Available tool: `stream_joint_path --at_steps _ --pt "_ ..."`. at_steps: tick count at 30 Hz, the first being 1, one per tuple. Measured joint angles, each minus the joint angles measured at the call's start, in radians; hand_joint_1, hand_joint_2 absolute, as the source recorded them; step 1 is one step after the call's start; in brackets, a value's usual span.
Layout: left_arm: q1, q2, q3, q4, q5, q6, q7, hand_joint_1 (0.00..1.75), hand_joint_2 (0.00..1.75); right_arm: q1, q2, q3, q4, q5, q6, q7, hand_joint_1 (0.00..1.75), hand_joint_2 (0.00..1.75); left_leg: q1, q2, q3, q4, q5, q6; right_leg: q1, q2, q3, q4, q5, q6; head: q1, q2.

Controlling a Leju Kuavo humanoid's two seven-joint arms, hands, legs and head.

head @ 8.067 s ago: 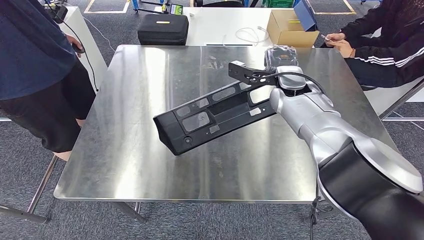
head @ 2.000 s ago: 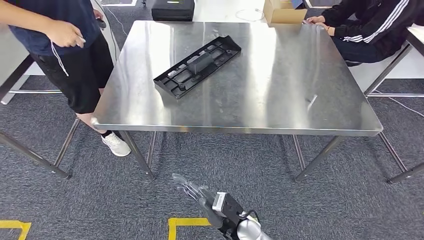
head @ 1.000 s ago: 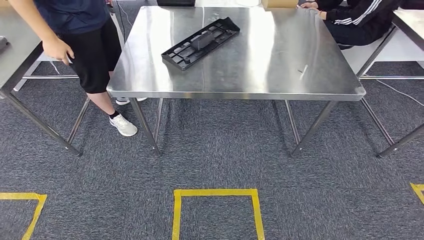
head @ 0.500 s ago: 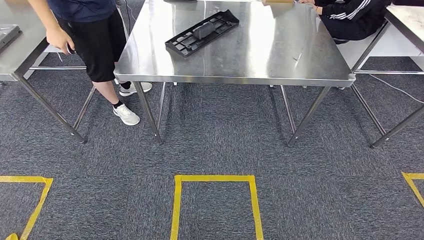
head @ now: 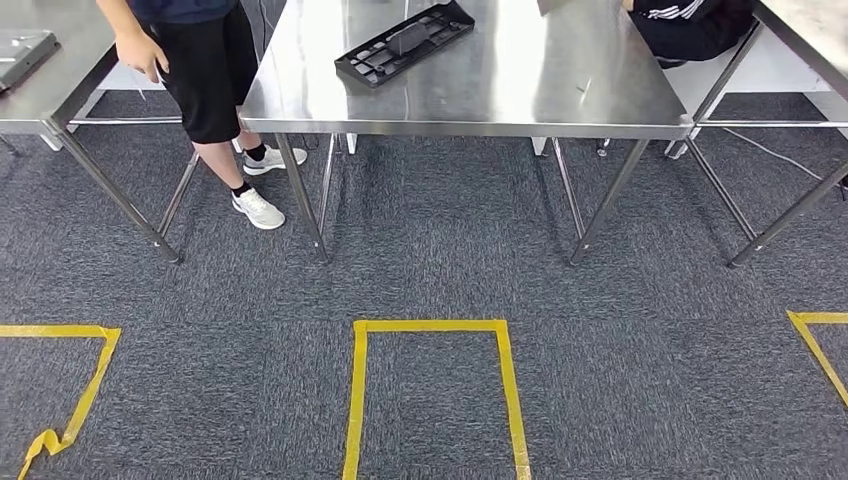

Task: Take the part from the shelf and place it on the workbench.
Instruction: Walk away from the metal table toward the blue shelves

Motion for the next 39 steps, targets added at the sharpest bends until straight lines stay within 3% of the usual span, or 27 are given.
stream_joint_path --at_steps 2,3,5,6,7,8,9,10,12,14,15,17,18,19,22,23,24,25,27,29,30,31,33,35,37,38,39 --pt "0.001 0.001 0.0 0.0 0.001 0.0 -0.001 0.0 0.0 0.002 0.002 0.0 0.0 0.004 0.0 -0.003 0.0 0.0 0.003 0.0 -0.008 -0.002 0.014 -0.011 -0.003 -0.002 -0.016 -0.005 0.005 -0.022 -0.001 0.0" --pt "0.002 0.001 0.0 0.0 0.002 0.0 -0.002 0.0 0.0 0.004 0.005 0.0 0.0 0.004 0.0 -0.004 0.0 0.0 0.005 -0.002 -0.013 0.009 -0.006 -0.017 -0.006 -0.004 -0.024 -0.003 0.015 -0.034 -0.002 0.0" --pt "0.003 0.002 0.0 0.0 0.004 0.0 -0.002 0.0 0.0 0.005 0.008 0.0 0.001 0.008 0.0 -0.006 0.0 0.0 0.009 -0.008 -0.034 0.091 -0.109 -0.025 -0.011 -0.011 -0.048 -0.003 0.041 -0.058 -0.006 0.0" --pt "0.003 0.002 0.0 0.0 0.004 0.0 -0.002 0.0 0.0 0.004 0.009 0.0 0.001 0.012 0.0 -0.008 0.0 0.0 0.009 -0.009 -0.047 0.158 -0.169 -0.028 -0.008 -0.014 -0.063 -0.003 0.055 -0.064 -0.007 0.0" --pt "0.003 0.003 0.0 0.0 0.004 0.0 -0.002 0.0 0.0 0.003 0.009 0.0 0.001 0.016 0.0 -0.01 0.0 0.0 0.01 -0.011 -0.056 0.229 -0.21 -0.031 -0.005 -0.015 -0.081 -0.002 0.07 -0.067 -0.007 0.0" --pt "0.003 0.003 0.0 0.0 0.004 -0.001 -0.002 0.0 0.0 0.003 0.009 0.001 0.001 0.021 0.001 -0.011 0.0 0.0 0.01 -0.012 -0.056 0.283 -0.224 -0.032 -0.003 -0.017 -0.1 0.0 0.084 -0.067 -0.008 0.0" --pt "0.003 0.003 0.0 0.0 0.004 -0.001 -0.002 0.0 0.0 0.003 0.01 0.001 0.001 0.025 0.002 -0.012 0.0 0.0 0.01 -0.012 -0.044 0.309 -0.212 -0.032 -0.001 -0.018 -0.117 0.003 0.098 -0.065 -0.007 0.0" --pt "0.003 0.003 0.0 0.0 0.004 -0.001 -0.002 0.0 0.0 0.003 0.011 0.002 0.001 0.027 0.002 -0.012 0.0 0.0 0.011 -0.012 -0.015 0.302 -0.187 -0.032 0.0 -0.019 -0.135 0.007 0.111 -0.062 -0.008 0.0" --pt "0.001 0.003 0.0 0.0 0.004 -0.001 -0.002 0.0 0.0 0.001 0.011 0.002 0.001 0.03 0.002 -0.013 0.0 0.0 0.014 -0.013 0.093 0.192 -0.157 -0.03 0.001 -0.018 -0.17 0.022 0.131 -0.053 -0.008 0.0" --pt "-0.003 0.004 0.0 0.0 0.005 -0.002 -0.003 0.0 0.0 -0.001 0.012 0.004 0.001 0.034 0.003 -0.016 0.0 0.0 0.013 -0.017 0.196 0.053 -0.185 -0.025 0.004 -0.018 -0.199 0.041 0.147 -0.039 -0.008 0.0" --pt "-0.004 0.004 0.0 0.0 0.005 -0.002 -0.005 0.0 0.0 -0.002 0.011 0.005 0.001 0.037 0.003 -0.018 0.0 0.0 0.01 -0.02 0.218 0.013 -0.2 -0.02 0.006 -0.018 -0.208 0.046 0.156 -0.031 -0.008 0.0" --pt "-0.002 0.004 0.0 0.0 0.007 -0.003 -0.007 0.0 0.0 -0.003 0.011 0.007 0.001 0.043 0.004 -0.021 0.0 0.0 0.006 -0.018 0.207 -0.005 -0.199 -0.001 0.004 -0.018 -0.221 0.049 0.174 -0.018 -0.008 0.0" --pt "0.001 0.003 0.0 0.0 0.008 -0.003 -0.008 0.0 0.0 -0.002 0.011 0.008 0.002 0.045 0.006 -0.021 0.0 0.0 0.005 -0.015 0.196 -0.007 -0.187 0.01 0.002 -0.016 -0.229 0.057 0.167 -0.016 -0.008 0.0" --pt "0.002 0.003 0.0 0.0 0.008 -0.003 -0.009 0.0 0.0 -0.001 0.013 0.009 0.002 0.048 0.007 -0.022 0.0 0.0 0.005 -0.011 0.184 -0.009 -0.174 0.02 0.0 -0.014 -0.242 0.081 0.141 -0.019 -0.006 0.0" --pt "0.002 0.003 0.0 0.0 0.01 -0.007 -0.014 0.0 0.0 0.001 0.017 0.015 0.003 0.056 0.008 -0.024 0.0 0.0 0.004 -0.005 0.132 -0.01 -0.131 0.032 -0.001 -0.009 -0.295 0.255 0.006 -0.034 0.0 0.0" --pt "0.002 0.002 0.0 0.0 0.01 -0.009 -0.016 0.0 0.0 0.0 0.017 0.017 0.003 0.058 0.008 -0.024 0.0 0.0 0.003 -0.005 0.113 -0.009 -0.118 0.031 -0.001 -0.008 -0.299 0.311 -0.018 -0.031 0.0 0.0" --pt "0.003 0.002 0.0 0.0 0.009 -0.011 -0.019 0.0 0.0 0.0 0.017 0.019 0.003 0.059 0.007 -0.025 0.0 0.0 0.003 -0.005 0.094 -0.009 -0.105 0.029 -0.001 -0.007 -0.29 0.341 -0.016 -0.022 0.001 0.0" --pt "0.004 0.002 0.0 0.0 0.008 -0.011 -0.025 0.0 0.0 0.0 0.017 0.021 0.003 0.059 0.004 -0.026 0.0 0.0 0.003 -0.008 0.079 -0.008 -0.092 0.026 -0.001 -0.006 -0.266 0.34 0.003 -0.011 0.001 0.0" --pt "0.004 0.001 0.0 0.0 0.004 -0.01 -0.039 0.0 0.0 0.0 0.017 0.025 0.003 0.062 -0.002 -0.03 0.0 0.0 0.004 -0.015 0.052 -0.008 -0.066 0.017 -0.001 0.01 -0.169 0.245 0.043 0.001 0.001 0.0" --pt "0.001 -0.002 -0.001 0.0 0.0 -0.008 -0.05 0.0 0.0 0.0 0.016 0.029 0.003 0.066 -0.008 -0.032 0.0 0.0 -0.001 -0.024 0.035 -0.005 -0.042 0.007 0.003 0.039 -0.051 0.084 0.025 -0.014 0.001 0.0" --pt "0.0 -0.003 -0.001 0.0 -0.002 -0.006 -0.052 0.0 0.0 -0.001 0.016 0.03 0.003 0.067 -0.01 -0.033 0.0 0.0 -0.003 -0.029 0.028 -0.004 -0.03 0.002 0.006 0.048 -0.016 0.028 0.007 -0.023 0.0 0.0" --pt "0.0 -0.004 -0.001 0.0 -0.003 -0.004 -0.053 0.0 0.0 -0.001 0.017 0.031 0.003 0.069 -0.011 -0.033 0.0 0.0 -0.006 -0.035 0.022 -0.004 -0.02 -0.004 0.008 0.047 0.0 -0.003 -0.004 -0.031 -0.001 0.0" --pt "0.002 -0.004 -0.001 0.0 -0.005 -0.002 -0.053 0.0 0.0 0.001 0.02 0.033 0.004 0.071 -0.011 -0.033 0.0 0.0 -0.002 -0.044 0.012 0.001 -0.013 -0.014 0.001 0.029 -0.009 -0.007 -0.002 -0.046 -0.003 0.0" --pt "0.007 -0.004 -0.001 0.0 -0.005 0.0 -0.053 0.0 0.0 0.004 0.023 0.034 0.004 0.073 -0.011 -0.033 0.0 0.0 0.002 -0.038 -0.012 0.061 -0.071 -0.022 -0.004 0.007 -0.018 -0.008 0.011 -0.065 -0.005 0.0" --pt "0.008 -0.004 -0.001 0.0 -0.007 0.0 -0.053 0.0 0.0 0.005 0.023 0.034 0.004 0.073 -0.011 -0.033 0.0 0.0 0.004 -0.027 -0.054 0.191 -0.161 -0.031 0.001 -0.016 -0.03 -0.007 0.022 -0.075 -0.006 0.0" --pt "0.009 -0.004 -0.001 0.0 -0.007 0.0 -0.053 0.0 0.0 0.005 0.023 0.034 0.004 0.073 -0.011 -0.033 0.0 0.0 0.005 -0.024 -0.069 0.25 -0.186 -0.034 0.004 -0.027 -0.036 -0.006 0.026 -0.076 -0.006 0.0" --pt "0.011 -0.004 -0.002 0.0 -0.007 0.0 -0.053 0.0 0.0 0.006 0.023 0.034 0.004 0.073 -0.011 -0.033 0.0 0.0 0.006 -0.021 -0.069 0.281 -0.192 -0.036 0.005 -0.038 -0.041 -0.005 0.029 -0.076 -0.006 0.0"
